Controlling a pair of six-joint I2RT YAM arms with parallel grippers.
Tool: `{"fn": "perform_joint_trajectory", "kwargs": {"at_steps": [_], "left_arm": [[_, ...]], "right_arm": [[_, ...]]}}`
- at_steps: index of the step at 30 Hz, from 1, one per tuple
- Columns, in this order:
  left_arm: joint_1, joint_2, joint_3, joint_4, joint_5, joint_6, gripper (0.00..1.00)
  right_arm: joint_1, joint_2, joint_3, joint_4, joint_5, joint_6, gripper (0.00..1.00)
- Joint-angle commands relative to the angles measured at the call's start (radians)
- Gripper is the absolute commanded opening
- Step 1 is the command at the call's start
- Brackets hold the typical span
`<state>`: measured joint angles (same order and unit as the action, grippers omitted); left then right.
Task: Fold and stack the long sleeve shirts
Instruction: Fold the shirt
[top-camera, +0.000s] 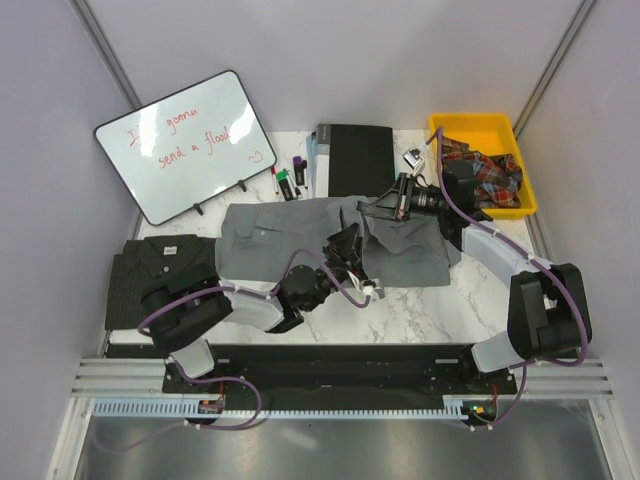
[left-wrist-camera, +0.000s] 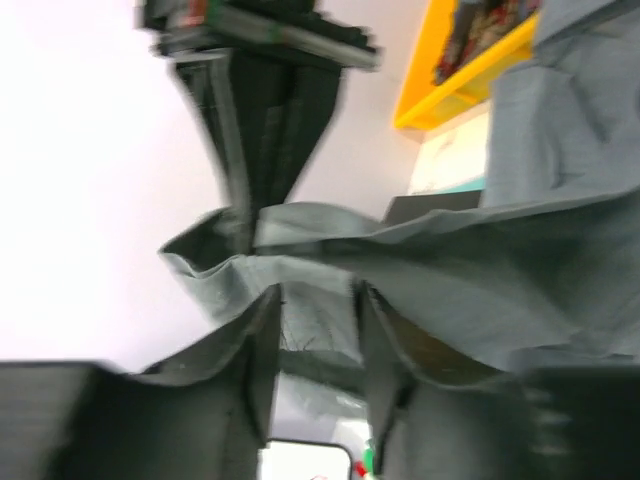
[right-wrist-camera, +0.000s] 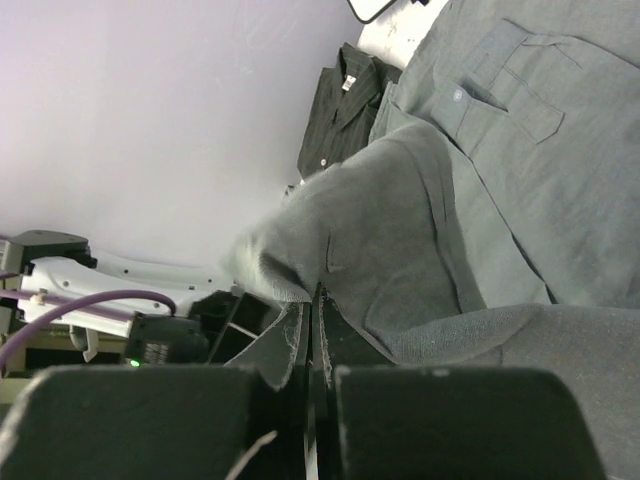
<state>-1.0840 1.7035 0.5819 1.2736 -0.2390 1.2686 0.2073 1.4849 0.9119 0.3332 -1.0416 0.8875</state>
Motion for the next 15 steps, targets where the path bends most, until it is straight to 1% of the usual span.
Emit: {"fn": "perform_joint_trajectory", "kwargs": {"at_steps": [1, 2, 4, 5, 6, 7, 8, 10, 11, 12, 13, 14, 15], "left_arm": [[0.012, -0.168, -0.028, 0.276, -0.034, 0.021, 0.35], [0.013, -0.189, -0.040, 0.255, -0.037, 0.018, 0.29], [0.016, -0.232, -0.048, 0.209, -0.060, 0.003, 0.22], [0.016, -0.273, -0.054, 0.157, -0.068, -0.003, 0.10], [0.018, -0.298, -0.059, 0.124, -0.072, -0.012, 0.03], [0.022, -0.320, -0.062, 0.090, -0.075, -0.035, 0.02], [0.036, -0.362, -0.063, 0.013, -0.077, -0.050, 0.02], [0.062, -0.402, -0.056, -0.080, -0.069, -0.110, 0.02], [0.096, -0.428, -0.039, -0.148, -0.059, -0.141, 0.02], [0.117, -0.477, -0.028, -0.287, -0.045, -0.222, 0.02], [0.143, -0.507, 0.005, -0.378, 0.011, -0.263, 0.02], [0.195, -0.543, 0.024, -0.501, 0.047, -0.297, 0.02], [0.222, -0.553, 0.039, -0.549, 0.085, -0.329, 0.02]], "right_arm": [[0.000, -0.006, 0.079, -0.072, -0.006, -0.107, 0.00], [0.000, -0.003, 0.084, -0.077, -0.006, -0.111, 0.00], [-0.002, 0.002, 0.090, -0.083, -0.008, -0.122, 0.00], [0.000, 0.003, 0.091, -0.085, -0.008, -0.128, 0.00], [0.000, 0.005, 0.094, -0.088, -0.006, -0.134, 0.00], [-0.002, 0.006, 0.099, -0.089, -0.009, -0.146, 0.00], [0.000, 0.011, 0.104, -0.097, -0.014, -0.154, 0.00], [0.000, 0.021, 0.129, -0.126, -0.012, -0.182, 0.00], [0.000, 0.029, 0.143, -0.152, -0.011, -0.243, 0.00], [0.000, 0.038, 0.157, -0.205, -0.006, -0.275, 0.04], [0.000, 0.047, 0.182, -0.226, -0.003, -0.327, 0.09], [-0.002, 0.055, 0.192, -0.250, -0.005, -0.344, 0.18], [0.000, 0.070, 0.212, -0.258, 0.002, -0.361, 0.24]]}}
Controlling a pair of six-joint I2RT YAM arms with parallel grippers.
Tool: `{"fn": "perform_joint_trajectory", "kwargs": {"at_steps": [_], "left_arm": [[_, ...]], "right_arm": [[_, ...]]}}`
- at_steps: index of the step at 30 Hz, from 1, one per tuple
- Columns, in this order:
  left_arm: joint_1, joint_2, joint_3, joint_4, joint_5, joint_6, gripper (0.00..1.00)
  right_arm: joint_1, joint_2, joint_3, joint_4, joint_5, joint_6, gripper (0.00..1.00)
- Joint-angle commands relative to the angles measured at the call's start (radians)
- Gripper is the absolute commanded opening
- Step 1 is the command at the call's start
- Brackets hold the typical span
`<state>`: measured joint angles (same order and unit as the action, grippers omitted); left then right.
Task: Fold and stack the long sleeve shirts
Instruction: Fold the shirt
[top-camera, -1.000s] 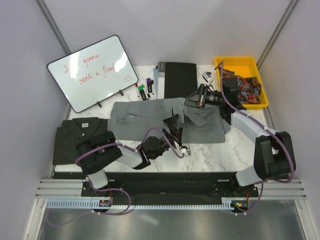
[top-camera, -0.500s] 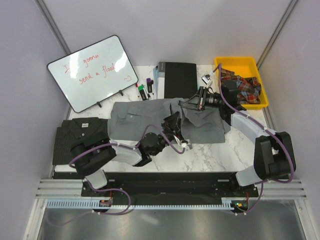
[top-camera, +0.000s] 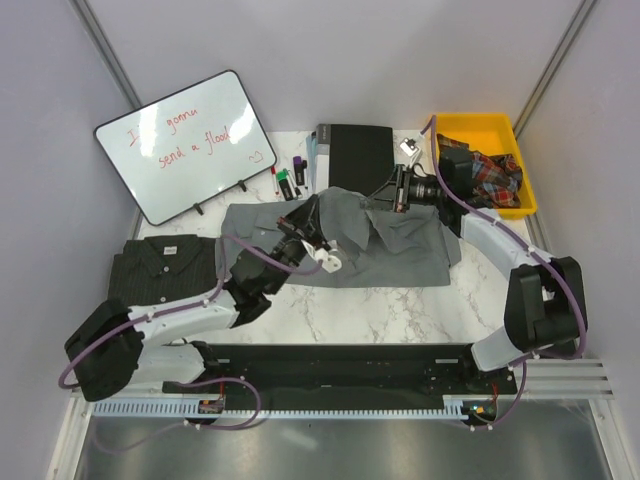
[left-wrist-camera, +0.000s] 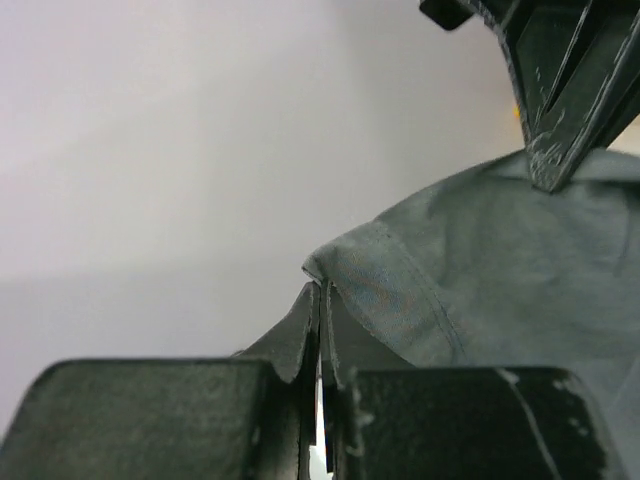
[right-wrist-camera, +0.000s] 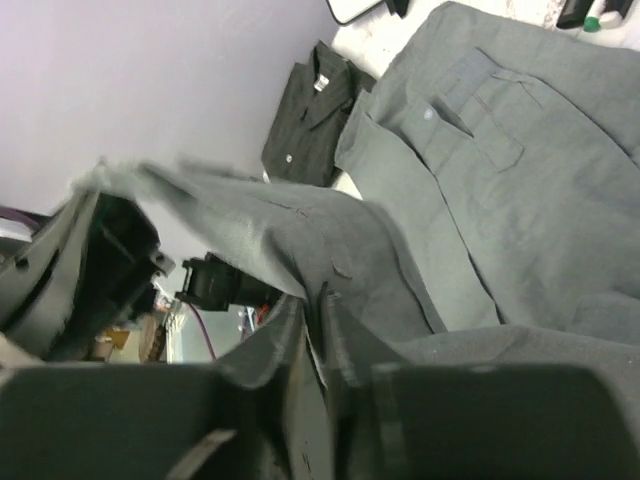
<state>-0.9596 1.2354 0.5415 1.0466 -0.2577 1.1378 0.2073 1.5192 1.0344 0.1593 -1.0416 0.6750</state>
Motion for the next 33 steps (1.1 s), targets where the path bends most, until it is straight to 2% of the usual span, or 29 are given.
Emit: {"fn": "perform_joint_trajectory", "kwargs": {"at_steps": [1, 3, 6, 8, 12, 13, 14, 15, 19, 25, 28, 33], "left_arm": [[0.119, -0.085, 0.095, -0.332, 0.176, -0.193, 0.02], [0.174, -0.062, 0.109, -0.335, 0.295, -0.132, 0.02], [0.264, 0.016, 0.208, -0.377, 0.412, -0.105, 0.02], [0.320, 0.079, 0.326, -0.394, 0.478, -0.101, 0.02], [0.367, 0.191, 0.460, -0.408, 0.622, -0.084, 0.02], [0.369, 0.222, 0.497, -0.425, 0.636, -0.084, 0.02], [0.369, 0.240, 0.518, -0.460, 0.655, -0.075, 0.02], [0.369, 0.255, 0.543, -0.486, 0.675, -0.076, 0.02], [0.369, 0.367, 0.636, -0.488, 0.650, -0.112, 0.02], [0.369, 0.475, 0.709, -0.444, 0.612, -0.125, 0.02], [0.372, 0.538, 0.771, -0.425, 0.577, -0.127, 0.02], [0.394, 0.602, 0.834, -0.370, 0.549, -0.185, 0.02]], "right_arm": [[0.000, 0.041, 0.098, -0.092, 0.005, -0.166, 0.28], [-0.009, 0.058, 0.116, -0.106, 0.008, -0.198, 0.43], [-0.034, 0.065, 0.137, -0.135, 0.005, -0.227, 0.46], [-0.067, 0.053, 0.159, -0.194, -0.001, -0.267, 0.47], [-0.129, -0.028, 0.127, -0.248, -0.003, -0.336, 0.43], [-0.137, -0.056, 0.112, -0.263, 0.002, -0.359, 0.39], [-0.138, -0.114, 0.093, -0.286, 0.029, -0.402, 0.37], [-0.135, -0.143, 0.090, -0.325, 0.052, -0.523, 0.36], [-0.108, -0.240, 0.061, -0.499, 0.182, -0.784, 0.23], [-0.088, -0.241, 0.059, -0.757, 0.204, -1.096, 0.10], [-0.077, -0.255, 0.009, -0.753, 0.197, -1.105, 0.06], [-0.068, -0.248, -0.103, -0.591, 0.216, -0.921, 0.03]]}}
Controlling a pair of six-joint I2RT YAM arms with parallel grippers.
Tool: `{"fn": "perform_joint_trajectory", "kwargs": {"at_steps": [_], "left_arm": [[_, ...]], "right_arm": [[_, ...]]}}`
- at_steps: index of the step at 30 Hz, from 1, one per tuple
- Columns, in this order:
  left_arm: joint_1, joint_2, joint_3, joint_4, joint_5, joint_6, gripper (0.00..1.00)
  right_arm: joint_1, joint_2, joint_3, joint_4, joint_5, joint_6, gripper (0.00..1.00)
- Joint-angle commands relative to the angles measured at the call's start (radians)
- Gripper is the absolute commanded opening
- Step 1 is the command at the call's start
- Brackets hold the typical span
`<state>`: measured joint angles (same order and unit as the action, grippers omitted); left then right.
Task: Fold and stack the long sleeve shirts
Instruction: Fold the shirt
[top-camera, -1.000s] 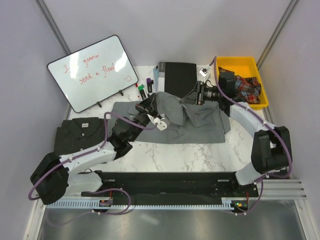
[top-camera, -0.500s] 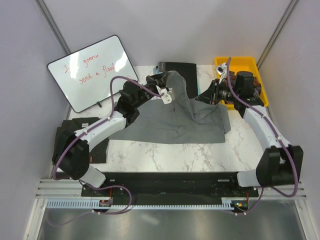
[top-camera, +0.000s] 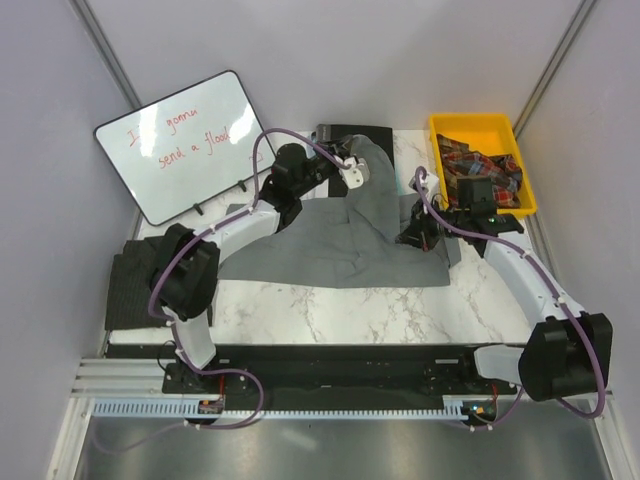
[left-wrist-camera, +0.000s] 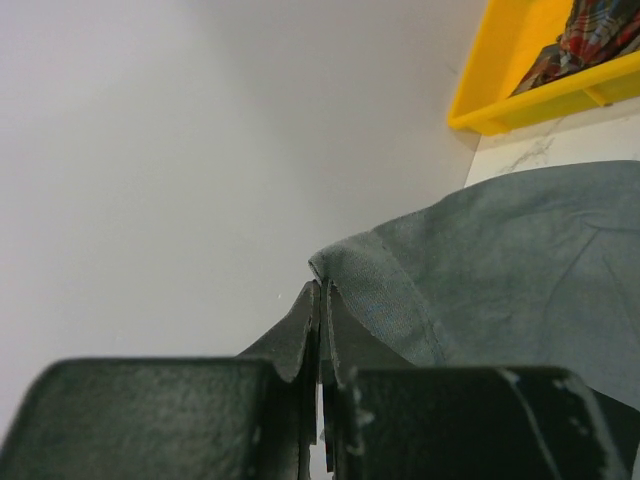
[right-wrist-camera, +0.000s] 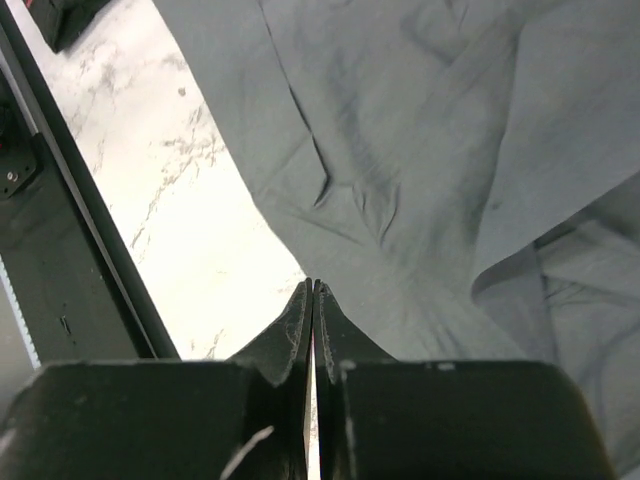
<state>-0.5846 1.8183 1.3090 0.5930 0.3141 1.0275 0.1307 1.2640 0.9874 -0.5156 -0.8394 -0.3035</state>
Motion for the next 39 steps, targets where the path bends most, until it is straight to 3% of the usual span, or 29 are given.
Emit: {"fn": "perform_joint_trajectory", "kwargs": {"at_steps": [1, 9, 12, 14, 17, 18, 19, 23, 29, 30, 36, 39], "left_arm": [[0.019, 0.021, 0.067, 0.079, -0.023, -0.070, 0.02], [0.051, -0.063, 0.012, 0.077, 0.026, -0.124, 0.02], [0.087, -0.186, -0.118, 0.065, 0.167, -0.133, 0.02], [0.109, -0.308, -0.227, -0.043, 0.329, -0.091, 0.02], [0.173, -0.454, -0.385, -0.203, 0.527, 0.061, 0.02], [0.189, -0.488, -0.414, -0.273, 0.571, 0.176, 0.02], [0.206, -0.513, -0.437, -0.424, 0.647, 0.248, 0.02], [0.305, -0.577, -0.517, -0.775, 0.738, 0.644, 0.02], [0.414, -0.519, -0.556, -0.938, 0.755, 1.031, 0.02], [0.428, -0.492, -0.559, -0.949, 0.758, 1.147, 0.02], [0.505, -0.412, -0.571, -0.958, 0.812, 1.503, 0.02], [0.509, -0.413, -0.609, -0.964, 0.841, 1.572, 0.03]], "right_arm": [[0.009, 0.052, -0.058, 0.121, 0.026, 0.081, 0.03], [0.007, 0.219, -0.039, 0.196, 0.086, 0.220, 0.00], [-0.005, 0.247, -0.043, 0.204, 0.079, 0.242, 0.00], [-0.022, 0.250, -0.041, 0.200, 0.040, 0.242, 0.00], [-0.045, 0.226, -0.023, 0.146, -0.042, 0.190, 0.04], [-0.048, 0.212, -0.015, 0.131, -0.046, 0.164, 0.04], [-0.048, 0.204, -0.004, 0.117, -0.046, 0.132, 0.05], [-0.052, 0.205, 0.036, 0.031, -0.038, 0.078, 0.06], [-0.052, 0.247, 0.074, -0.037, 0.008, 0.052, 0.08], [-0.052, 0.255, 0.080, -0.043, 0.011, 0.046, 0.08], [-0.052, 0.276, 0.102, -0.069, 0.025, 0.024, 0.10], [-0.052, 0.287, 0.118, -0.080, 0.025, 0.011, 0.11]]}}
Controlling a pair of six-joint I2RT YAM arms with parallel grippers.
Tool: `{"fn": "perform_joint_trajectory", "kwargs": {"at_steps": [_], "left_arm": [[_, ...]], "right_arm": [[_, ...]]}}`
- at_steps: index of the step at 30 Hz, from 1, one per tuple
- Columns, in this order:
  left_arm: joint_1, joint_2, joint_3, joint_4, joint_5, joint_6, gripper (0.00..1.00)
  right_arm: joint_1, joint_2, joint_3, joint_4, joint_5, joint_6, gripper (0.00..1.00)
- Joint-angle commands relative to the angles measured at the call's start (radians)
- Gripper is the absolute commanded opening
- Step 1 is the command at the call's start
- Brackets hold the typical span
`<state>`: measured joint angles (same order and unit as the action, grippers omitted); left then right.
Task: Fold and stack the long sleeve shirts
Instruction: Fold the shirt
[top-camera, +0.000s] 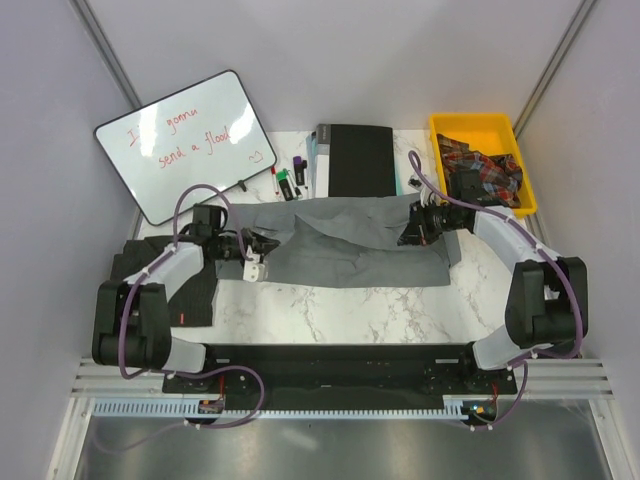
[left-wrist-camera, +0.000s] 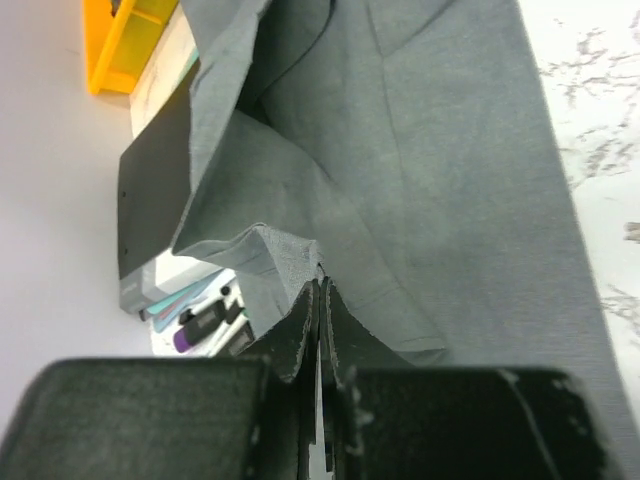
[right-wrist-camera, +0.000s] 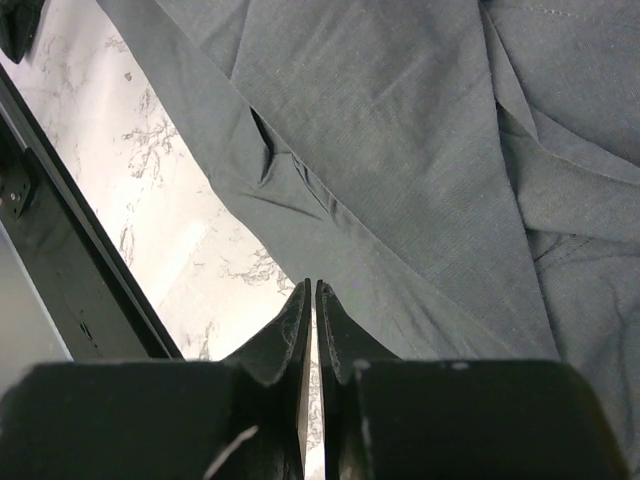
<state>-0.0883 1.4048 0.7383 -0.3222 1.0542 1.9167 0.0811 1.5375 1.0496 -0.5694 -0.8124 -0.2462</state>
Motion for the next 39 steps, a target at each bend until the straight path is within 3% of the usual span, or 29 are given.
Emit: {"fn": "perform_joint_trajectory", "kwargs": {"at_steps": [1, 3, 6, 7, 8, 10, 11, 13, 14, 16, 17, 18, 20, 21, 24, 31, 39], "left_arm": [[0.013, -0.021, -0.068, -0.051, 0.124, 0.692, 0.04], [0.013, -0.052, -0.102, -0.054, 0.138, 0.705, 0.16], [0.018, -0.139, -0.177, -0.087, 0.141, 0.671, 0.45], [0.018, -0.171, -0.195, -0.136, 0.141, 0.645, 0.72], [0.016, -0.229, -0.201, -0.152, 0.138, 0.565, 0.83], [0.016, -0.300, -0.195, -0.156, 0.127, 0.390, 0.84], [0.016, -0.352, -0.177, -0.155, 0.110, 0.146, 0.82], [0.016, -0.371, -0.095, -0.153, 0.017, -0.118, 0.75], [0.016, -0.369, -0.059, -0.155, -0.024, -0.391, 0.72], [0.016, -0.330, 0.048, -0.161, -0.150, -0.639, 0.68], [0.018, -0.307, 0.082, -0.163, -0.187, -0.844, 0.68], [0.019, -0.240, 0.167, -0.217, -0.227, -0.913, 0.69], [0.030, -0.161, 0.261, -0.303, -0.232, -1.026, 0.69], [0.030, -0.114, 0.303, -0.413, -0.227, -1.035, 0.69], [0.030, 0.017, 0.412, -0.520, -0.169, -1.074, 0.66], [-0.008, 0.245, 0.470, -0.494, -0.279, -1.297, 0.47], [-0.048, 0.448, 0.637, -0.498, -0.309, -1.437, 0.48]], "right_arm": [[-0.001, 0.015, 0.062, -0.030, -0.004, -0.048, 0.12], [-0.001, 0.019, 0.076, -0.035, -0.011, -0.054, 0.14], [0.003, 0.024, 0.102, -0.037, -0.018, -0.057, 0.16], [0.005, 0.027, 0.111, -0.040, -0.018, -0.059, 0.16], [0.009, 0.032, 0.122, -0.041, -0.018, -0.059, 0.16], [0.011, 0.041, 0.150, -0.043, -0.018, -0.059, 0.17], [0.014, 0.047, 0.159, -0.041, -0.018, -0.061, 0.17], [0.017, 0.052, 0.185, -0.041, -0.008, -0.061, 0.17], [0.016, 0.062, 0.191, -0.041, -0.005, -0.059, 0.18], [0.019, 0.069, 0.202, -0.040, 0.010, -0.064, 0.19], [0.025, 0.079, 0.205, -0.041, 0.018, -0.064, 0.19], [0.026, 0.084, 0.208, -0.040, 0.022, -0.062, 0.19], [0.034, 0.098, 0.207, -0.041, 0.035, -0.054, 0.19], [0.039, 0.101, 0.204, -0.043, 0.041, -0.045, 0.19], [0.048, 0.099, 0.191, -0.046, 0.048, -0.042, 0.18], [0.049, 0.076, 0.173, -0.046, 0.056, -0.045, 0.18], [0.049, 0.099, 0.173, -0.046, 0.053, -0.022, 0.18]]}}
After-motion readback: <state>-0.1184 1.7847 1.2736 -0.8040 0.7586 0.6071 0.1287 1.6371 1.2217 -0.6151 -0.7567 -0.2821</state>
